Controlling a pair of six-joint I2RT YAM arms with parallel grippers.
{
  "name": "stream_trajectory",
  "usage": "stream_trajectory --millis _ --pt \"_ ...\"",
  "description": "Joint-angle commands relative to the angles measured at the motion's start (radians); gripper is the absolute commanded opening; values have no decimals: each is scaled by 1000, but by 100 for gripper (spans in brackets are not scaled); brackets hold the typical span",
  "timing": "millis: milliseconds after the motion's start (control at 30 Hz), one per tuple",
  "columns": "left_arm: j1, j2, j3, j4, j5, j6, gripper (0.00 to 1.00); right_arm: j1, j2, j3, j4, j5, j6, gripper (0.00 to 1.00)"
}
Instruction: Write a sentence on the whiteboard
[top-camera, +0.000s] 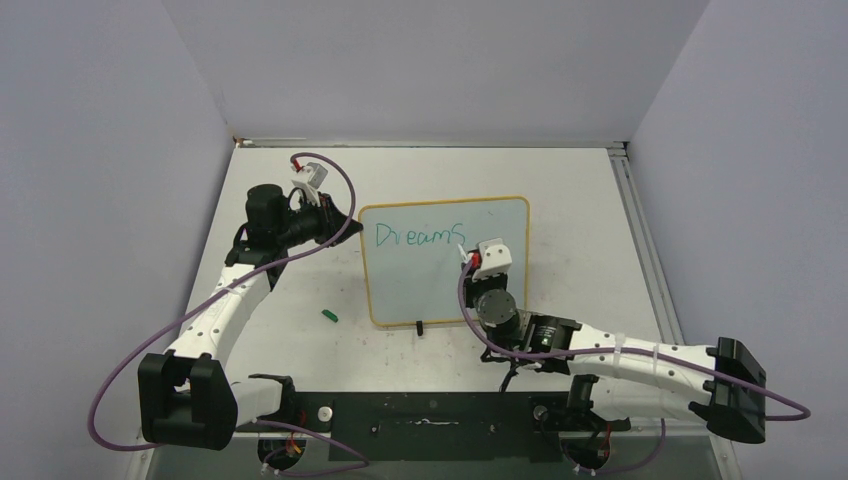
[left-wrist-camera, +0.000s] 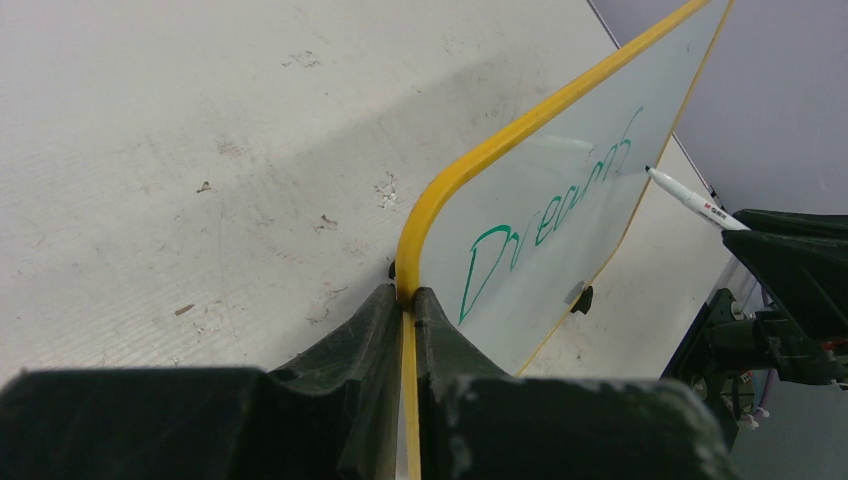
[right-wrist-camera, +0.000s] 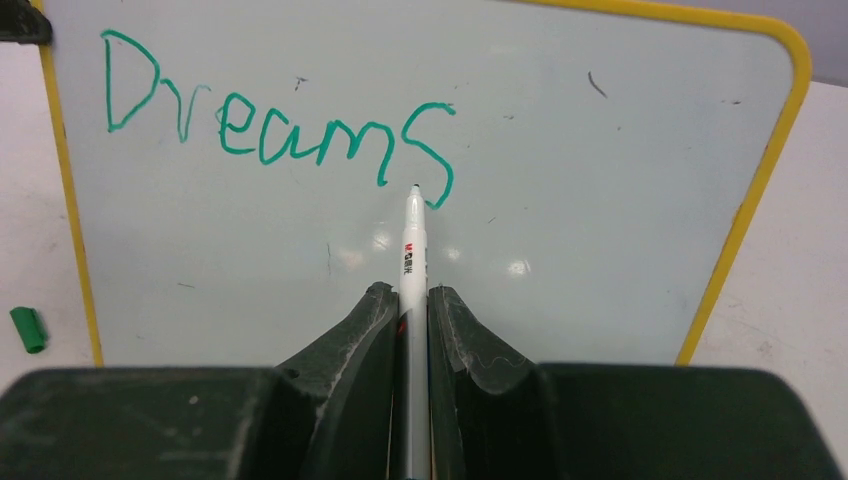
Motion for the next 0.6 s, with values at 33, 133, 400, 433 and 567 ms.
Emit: stream_trajectory --millis 33,133,400,433,567 --pt "-16 -17 42 7 35 2 6 -36 -93 41 -6 5 -30 5" --pt "-17 -19 42 6 36 2 6 -113 -118 26 -25 -48 -24 5" --pt "-16 -20 42 3 34 6 6 -165 -126 7 -10 -100 -38 5" --pt "-17 -19 42 2 33 5 6 -166 -124 7 -8 -102 -36 5" --pt "-17 -18 42 3 33 5 6 -173 -117 2 -14 -98 -28 5"
